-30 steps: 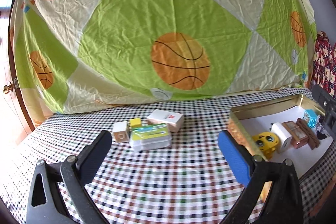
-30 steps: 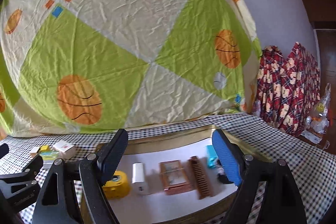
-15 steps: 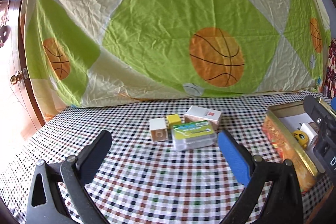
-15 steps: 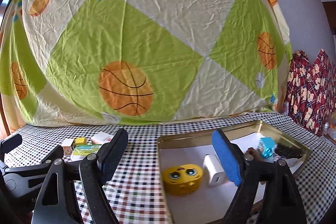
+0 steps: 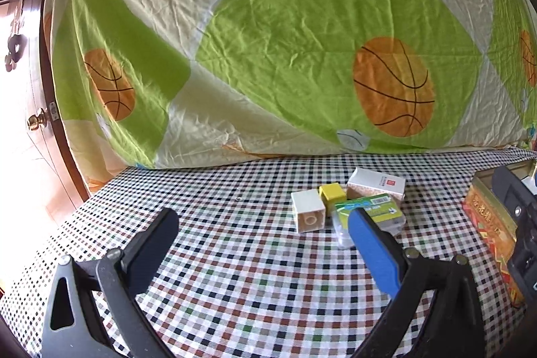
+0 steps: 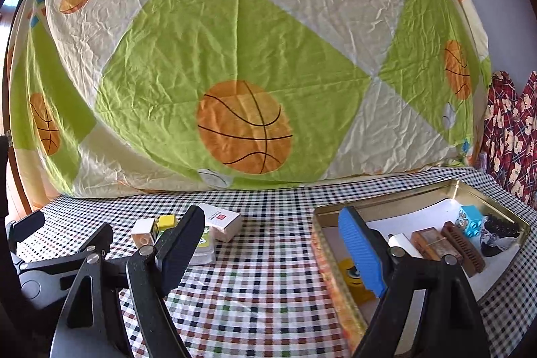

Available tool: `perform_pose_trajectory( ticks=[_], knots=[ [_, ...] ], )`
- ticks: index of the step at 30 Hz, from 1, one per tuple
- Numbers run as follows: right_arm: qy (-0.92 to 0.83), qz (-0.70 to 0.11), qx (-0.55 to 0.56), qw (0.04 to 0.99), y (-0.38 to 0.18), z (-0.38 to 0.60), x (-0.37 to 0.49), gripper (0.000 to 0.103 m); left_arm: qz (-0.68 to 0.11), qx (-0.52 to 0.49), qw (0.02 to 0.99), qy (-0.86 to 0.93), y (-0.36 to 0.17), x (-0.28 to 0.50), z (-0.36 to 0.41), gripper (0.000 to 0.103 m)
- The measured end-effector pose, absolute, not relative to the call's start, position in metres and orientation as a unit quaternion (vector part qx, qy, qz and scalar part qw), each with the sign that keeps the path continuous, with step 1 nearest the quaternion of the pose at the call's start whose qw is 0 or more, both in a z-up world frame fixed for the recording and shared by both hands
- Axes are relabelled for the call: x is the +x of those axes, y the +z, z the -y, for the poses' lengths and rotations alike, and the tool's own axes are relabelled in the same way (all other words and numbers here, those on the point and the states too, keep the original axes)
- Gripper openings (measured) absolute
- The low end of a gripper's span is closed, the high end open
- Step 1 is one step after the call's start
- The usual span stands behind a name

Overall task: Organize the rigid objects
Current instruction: 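Grasp the green-labelled floss box with the right tool while the left tool grasps the white cube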

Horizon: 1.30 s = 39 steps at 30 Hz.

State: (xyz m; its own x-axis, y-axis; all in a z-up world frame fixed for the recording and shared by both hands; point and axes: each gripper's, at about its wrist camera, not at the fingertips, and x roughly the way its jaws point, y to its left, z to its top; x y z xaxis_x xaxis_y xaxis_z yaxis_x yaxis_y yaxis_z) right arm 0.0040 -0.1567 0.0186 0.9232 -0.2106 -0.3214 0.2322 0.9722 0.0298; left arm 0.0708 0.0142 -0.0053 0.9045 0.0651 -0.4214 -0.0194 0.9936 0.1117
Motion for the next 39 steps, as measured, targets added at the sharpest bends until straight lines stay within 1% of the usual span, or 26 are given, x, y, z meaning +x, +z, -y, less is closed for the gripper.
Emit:
perform_pose_trajectory(
  ticks=[3, 9, 16, 22, 27, 29, 34, 37, 39],
  knots=[
    [-0.112, -0.170, 0.040, 0.978, 0.017, 0.152, 0.012, 0.084, -0.225, 0.057, 0.972, 0.035, -0.007, 0.081, -0.025, 0.102],
    [-0.089, -0.226, 0.054, 0.968, 0.008, 0.141, 0.042, 0.084, -0.266, 0.030, 0.962, 0.055, -0.013, 0.106, -0.059, 0.102],
    [-0.044, -0.340, 0.063, 0.937, -0.018, 0.123, 0.098, 0.084, -0.323, -0.038, 0.943, 0.069, -0.026, 0.133, -0.099, 0.102],
    [-0.010, -0.400, 0.047, 0.915, -0.035, 0.102, 0.133, 0.084, -0.324, -0.037, 0.942, 0.074, -0.029, 0.139, -0.104, 0.102],
    [-0.016, -0.443, 0.027, 0.896, -0.050, 0.089, 0.158, 0.084, -0.323, -0.030, 0.943, 0.068, -0.029, 0.139, -0.102, 0.102],
    [-0.017, -0.454, 0.027, 0.891, -0.054, 0.090, 0.164, 0.084, -0.324, -0.027, 0.944, 0.065, -0.028, 0.140, -0.100, 0.102],
    [-0.003, -0.449, 0.037, 0.893, -0.052, 0.094, 0.158, 0.082, -0.326, -0.030, 0.943, 0.050, -0.029, 0.140, -0.097, 0.102],
    [0.000, -0.434, 0.066, 0.899, -0.046, 0.107, 0.140, 0.082, -0.324, -0.028, 0.945, 0.031, -0.028, 0.139, -0.093, 0.102],
    [-0.008, -0.414, 0.062, 0.908, -0.038, 0.111, 0.124, 0.082, -0.322, -0.030, 0.946, 0.012, -0.028, 0.138, -0.088, 0.102]
  ],
)
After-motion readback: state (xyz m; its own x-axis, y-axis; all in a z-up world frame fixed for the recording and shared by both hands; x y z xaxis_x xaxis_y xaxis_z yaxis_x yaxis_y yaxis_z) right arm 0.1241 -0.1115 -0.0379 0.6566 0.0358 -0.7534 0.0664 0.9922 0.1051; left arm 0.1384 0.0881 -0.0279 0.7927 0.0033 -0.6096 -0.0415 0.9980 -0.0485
